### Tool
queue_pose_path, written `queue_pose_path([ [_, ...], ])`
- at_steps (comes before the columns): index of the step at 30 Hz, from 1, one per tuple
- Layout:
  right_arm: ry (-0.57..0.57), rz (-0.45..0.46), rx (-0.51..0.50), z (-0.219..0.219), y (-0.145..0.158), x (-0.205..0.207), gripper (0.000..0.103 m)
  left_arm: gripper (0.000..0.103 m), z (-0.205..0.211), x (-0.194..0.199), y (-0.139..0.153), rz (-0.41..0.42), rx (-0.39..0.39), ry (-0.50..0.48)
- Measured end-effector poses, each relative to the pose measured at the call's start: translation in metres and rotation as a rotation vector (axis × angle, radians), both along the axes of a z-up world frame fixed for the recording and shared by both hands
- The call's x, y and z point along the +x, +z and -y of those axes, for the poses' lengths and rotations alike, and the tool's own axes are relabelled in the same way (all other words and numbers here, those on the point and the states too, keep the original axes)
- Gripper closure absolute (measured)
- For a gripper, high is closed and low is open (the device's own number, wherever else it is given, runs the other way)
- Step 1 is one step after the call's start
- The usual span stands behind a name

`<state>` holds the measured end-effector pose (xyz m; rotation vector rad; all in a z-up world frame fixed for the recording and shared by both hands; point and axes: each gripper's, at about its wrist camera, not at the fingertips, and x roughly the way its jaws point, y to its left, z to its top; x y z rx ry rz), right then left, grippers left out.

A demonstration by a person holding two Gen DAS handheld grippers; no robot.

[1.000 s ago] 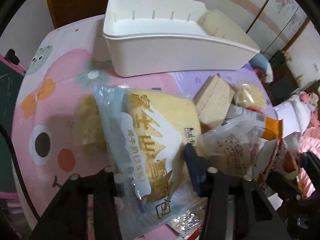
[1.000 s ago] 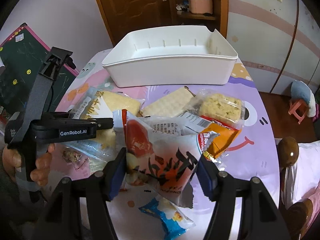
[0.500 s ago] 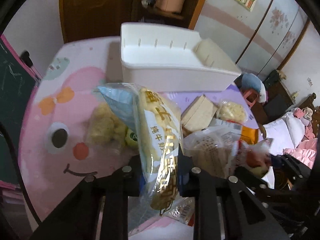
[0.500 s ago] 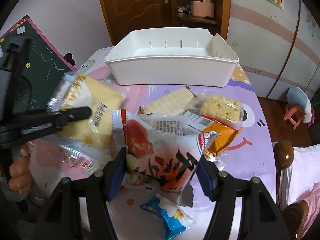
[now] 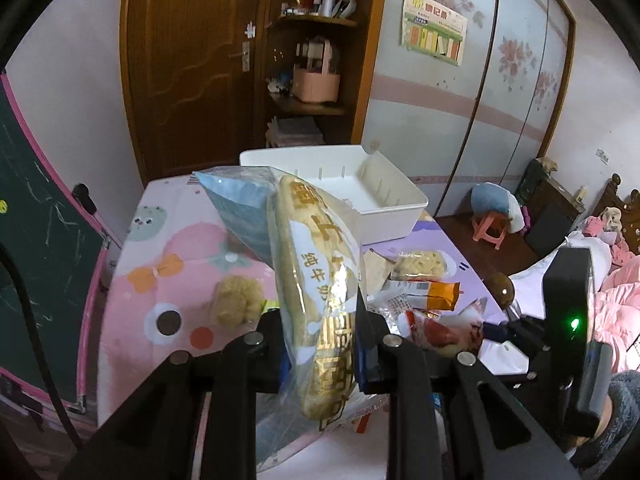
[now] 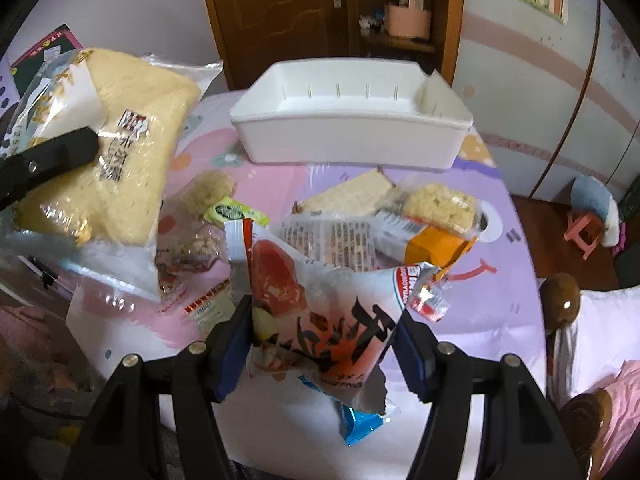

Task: Organize snacks
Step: 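Carry both bags over the white bin and open both grippers to drop them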

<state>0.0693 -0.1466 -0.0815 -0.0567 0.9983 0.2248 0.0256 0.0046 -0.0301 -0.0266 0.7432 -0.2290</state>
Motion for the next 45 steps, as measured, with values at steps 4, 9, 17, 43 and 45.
queue_pose_path([
  [4, -0.009, 0.068, -0.010, 0.004, 0.033, 0.005, 0.039, 0.082, -0.001, -0.003, 0.017, 0.023, 0.032, 0.009],
  [9, -0.048, 0.142, -0.023, 0.011, 0.077, 0.029, 0.038, 0.082, -0.006, 0.011, 0.044, 0.053, 0.050, 0.014],
  [17, -0.130, 0.276, 0.011, 0.026, 0.141, 0.086, 0.038, 0.082, 0.010, 0.072, 0.085, 0.148, 0.153, 0.051],
  [43, -0.141, 0.007, -0.033, 0.001, -0.002, 0.278, 0.035, 0.008, 0.017, 0.287, -0.056, -0.168, 0.124, 0.147],
  [45, -0.136, -0.001, -0.019, 0.000, -0.004, 0.278, 0.035, 0.008, 0.010, 0.282, -0.056, -0.168, 0.111, 0.160],
])
